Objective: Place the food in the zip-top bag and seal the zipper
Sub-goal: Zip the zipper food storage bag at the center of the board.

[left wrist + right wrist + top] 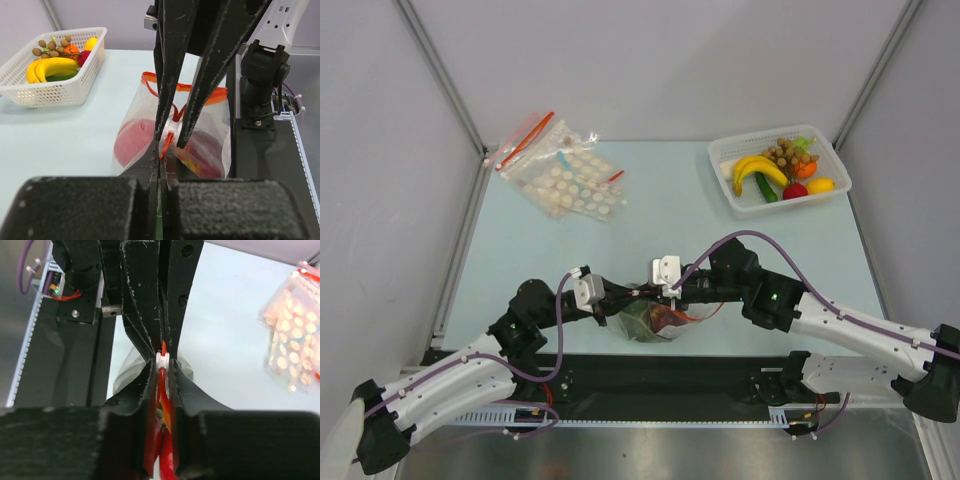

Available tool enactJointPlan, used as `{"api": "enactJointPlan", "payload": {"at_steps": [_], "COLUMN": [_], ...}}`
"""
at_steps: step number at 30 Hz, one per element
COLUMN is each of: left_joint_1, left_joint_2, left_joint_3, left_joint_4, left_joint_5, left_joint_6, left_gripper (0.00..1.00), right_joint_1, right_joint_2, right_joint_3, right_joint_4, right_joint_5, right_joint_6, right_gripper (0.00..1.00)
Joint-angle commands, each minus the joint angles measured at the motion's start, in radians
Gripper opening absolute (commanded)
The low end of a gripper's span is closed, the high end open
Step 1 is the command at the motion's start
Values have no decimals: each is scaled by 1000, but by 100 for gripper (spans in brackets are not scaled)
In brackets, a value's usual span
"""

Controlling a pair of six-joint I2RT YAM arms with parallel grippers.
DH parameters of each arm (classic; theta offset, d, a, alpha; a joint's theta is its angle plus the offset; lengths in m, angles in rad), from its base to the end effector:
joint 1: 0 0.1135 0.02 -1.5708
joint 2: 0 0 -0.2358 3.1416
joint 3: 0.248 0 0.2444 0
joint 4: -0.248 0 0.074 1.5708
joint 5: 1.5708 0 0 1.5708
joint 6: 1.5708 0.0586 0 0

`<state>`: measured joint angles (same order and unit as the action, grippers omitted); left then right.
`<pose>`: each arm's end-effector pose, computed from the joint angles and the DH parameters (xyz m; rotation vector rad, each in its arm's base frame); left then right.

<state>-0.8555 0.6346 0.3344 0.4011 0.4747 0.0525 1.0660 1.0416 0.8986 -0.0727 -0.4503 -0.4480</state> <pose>0.1107 -0.1683 0.2532 1.0252 1.1795 -0.9888 0.1072 0.2468 0.3155 -1.4884 1.0888 0.8395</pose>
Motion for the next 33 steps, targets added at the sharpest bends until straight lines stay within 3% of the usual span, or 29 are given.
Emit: {"api": "enactJointPlan", "payload": {"at_steps": [1,3,26,33], "left_joint_1": [-5,-5,-5,-5], "left_joint_2": [-9,-16,-295,-311], "left_joint_3": [41,41,-84,-84], "left_joint_4": [58,53,105,88], "left_joint_5": [18,4,-238,-277], "left_joint_6": [0,0,-32,-39], "left_gripper": [0,0,0,0], "right_joint_1": [8,8,-8,-20], "right_joint_2": [2,1,-2,3], "right_joint_3": [39,39,33,37], "right_joint_4": [16,19,28,19], "right_joint_5": [-2,-1,55,78], "right_joint_6": [5,8,35,43], "right_gripper": [10,0,0,0]}}
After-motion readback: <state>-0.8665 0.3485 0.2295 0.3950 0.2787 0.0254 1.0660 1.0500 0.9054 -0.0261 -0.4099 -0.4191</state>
